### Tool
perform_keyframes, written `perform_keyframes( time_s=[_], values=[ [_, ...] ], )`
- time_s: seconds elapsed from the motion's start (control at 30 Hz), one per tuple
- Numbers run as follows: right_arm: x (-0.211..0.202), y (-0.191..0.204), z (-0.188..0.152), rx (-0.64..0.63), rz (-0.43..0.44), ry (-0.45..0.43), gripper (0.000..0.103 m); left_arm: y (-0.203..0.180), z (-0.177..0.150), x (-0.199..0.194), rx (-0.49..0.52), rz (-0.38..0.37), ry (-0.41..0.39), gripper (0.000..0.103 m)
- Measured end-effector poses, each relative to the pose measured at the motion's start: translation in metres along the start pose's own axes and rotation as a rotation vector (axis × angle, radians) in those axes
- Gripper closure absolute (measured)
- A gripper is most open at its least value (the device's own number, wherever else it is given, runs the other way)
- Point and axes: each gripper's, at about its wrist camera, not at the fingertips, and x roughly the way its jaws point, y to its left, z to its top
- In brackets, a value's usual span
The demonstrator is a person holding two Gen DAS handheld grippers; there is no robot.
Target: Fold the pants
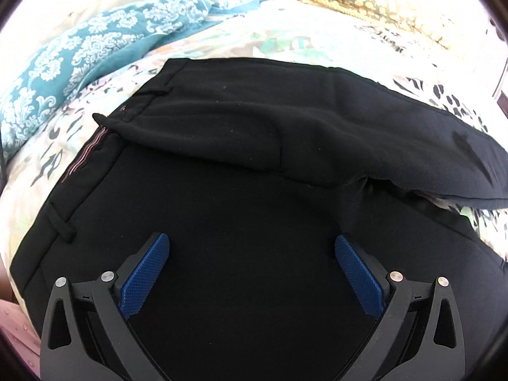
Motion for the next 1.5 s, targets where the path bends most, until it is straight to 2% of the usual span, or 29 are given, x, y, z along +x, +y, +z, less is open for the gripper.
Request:
perform_keyframes(
  time_s=[0.03, 0.1, 0.13, 0.23, 0.33, 0.4, 0.43, 0.5, 0.53, 0.6, 0.67, 0.77, 0.87, 0.93, 0.97, 1.03, 1.1, 1.13, 1.2, 1.23, 1.27, 1.37, 1.43, 1.47, 1.5],
  values=[
    [0.014, -0.004, 0.014, 0.043, 0.003, 0.037, 0.001, -0.001, 0.0, 0.0, 0.002, 0.005, -0.005, 0.0],
    [0.035, -0.003, 0.032, 0.043, -0.045, 0.08, 0.007, -0.001, -0.001, 0.0, 0.003, 0.009, -0.013, 0.0],
    [0.044, 0.0, 0.039, 0.01, -0.083, 0.089, 0.01, 0.0, -0.001, 0.0, 0.003, 0.008, -0.015, 0.0],
    [0.07, 0.014, 0.053, -0.132, -0.19, 0.111, 0.01, -0.002, -0.002, -0.001, 0.001, 0.005, -0.023, 0.0],
    [0.086, 0.018, 0.056, -0.202, -0.178, 0.133, 0.014, -0.003, -0.003, -0.002, 0.002, 0.008, -0.03, 0.0],
    [0.09, 0.019, 0.052, -0.216, -0.11, 0.148, 0.037, -0.004, -0.004, -0.001, 0.002, 0.01, -0.033, 0.0],
    [0.084, 0.02, 0.049, -0.231, -0.127, 0.121, 0.059, -0.005, -0.004, -0.001, 0.003, 0.011, -0.033, 0.0],
    [0.057, 0.029, 0.037, -0.277, -0.131, 0.015, 0.08, -0.005, -0.004, -0.001, 0.003, 0.011, -0.033, 0.0],
    [0.038, 0.034, 0.03, -0.306, -0.111, -0.036, 0.096, -0.005, -0.004, -0.001, 0.003, 0.011, -0.033, 0.0],
    [-0.005, 0.052, 0.008, -0.39, -0.028, -0.105, 0.096, -0.005, -0.004, -0.001, 0.003, 0.011, -0.033, 0.0],
    [-0.057, 0.072, -0.03, -0.512, 0.05, -0.149, 0.096, -0.005, -0.004, -0.001, 0.003, 0.012, -0.032, 0.0],
    [-0.126, 0.094, -0.104, -0.655, 0.141, -0.171, 0.097, -0.005, -0.004, -0.002, 0.003, 0.014, -0.032, 0.0],
    [-0.184, 0.086, -0.184, -0.723, 0.186, -0.172, 0.099, -0.005, -0.005, -0.003, 0.003, 0.017, -0.031, 0.0],
    [-0.206, 0.058, -0.224, -0.677, 0.174, -0.153, 0.099, -0.005, -0.005, -0.003, 0.003, 0.018, -0.031, 0.0],
    [-0.208, 0.039, -0.235, -0.629, 0.133, -0.135, 0.099, -0.005, -0.005, -0.003, 0.003, 0.018, -0.031, 0.0],
    [-0.196, -0.007, -0.244, -0.491, -0.026, -0.083, 0.099, -0.005, -0.005, -0.003, 0.003, 0.018, -0.031, 0.0],
    [-0.179, -0.048, -0.244, -0.319, -0.12, 0.019, 0.097, -0.005, -0.005, -0.003, 0.003, 0.017, -0.03, 0.0],
    [-0.179, -0.062, -0.243, -0.26, -0.154, 0.022, 0.097, -0.005, -0.005, -0.003, 0.003, 0.017, -0.03, 0.0],
    [-0.192, -0.077, -0.243, -0.189, -0.158, -0.04, 0.091, -0.005, -0.005, -0.004, 0.001, 0.013, -0.029, 0.0],
    [-0.201, -0.077, -0.242, -0.162, -0.162, -0.071, 0.076, -0.005, -0.005, -0.004, -0.001, 0.011, -0.03, 0.0],
    [-0.21, -0.074, -0.242, -0.135, -0.137, -0.104, 0.063, -0.004, -0.005, -0.004, -0.002, 0.01, -0.031, 0.0],
    [-0.224, -0.039, -0.246, -0.078, 0.03, -0.122, 0.048, -0.005, -0.005, -0.004, -0.001, 0.012, -0.035, 0.0],
    [-0.215, -0.011, -0.26, 0.013, 0.237, -0.051, 0.038, -0.005, -0.006, -0.004, 0.0, 0.013, -0.036, 0.0],
    [-0.202, 0.002, -0.272, 0.087, 0.359, 0.007, 0.031, -0.005, -0.006, -0.004, -0.001, 0.012, -0.036, 0.0],
    [-0.185, 0.013, -0.284, 0.165, 0.466, 0.077, 0.028, -0.005, -0.006, -0.004, -0.002, 0.011, -0.036, 0.0]
  ],
)
